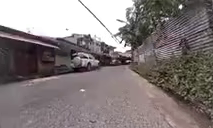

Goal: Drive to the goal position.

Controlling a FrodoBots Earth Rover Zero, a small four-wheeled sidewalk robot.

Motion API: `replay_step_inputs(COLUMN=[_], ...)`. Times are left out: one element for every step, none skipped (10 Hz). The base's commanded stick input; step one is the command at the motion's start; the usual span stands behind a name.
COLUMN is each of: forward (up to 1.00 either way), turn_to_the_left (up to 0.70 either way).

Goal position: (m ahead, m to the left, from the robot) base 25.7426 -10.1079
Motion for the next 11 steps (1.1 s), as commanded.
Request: replay_step_inputs(forward=[0.7, 0.7, 0.7, 0.7, 0.7, 0.7, 0.7, 0.7, 0.7, 0.7, 0.7], turn_to_the_left=[0.0, 0.0, 0.0, 0.0, 0.0, 0.0, 0.0, 0.0, 0.0, 0.0, 0.0])
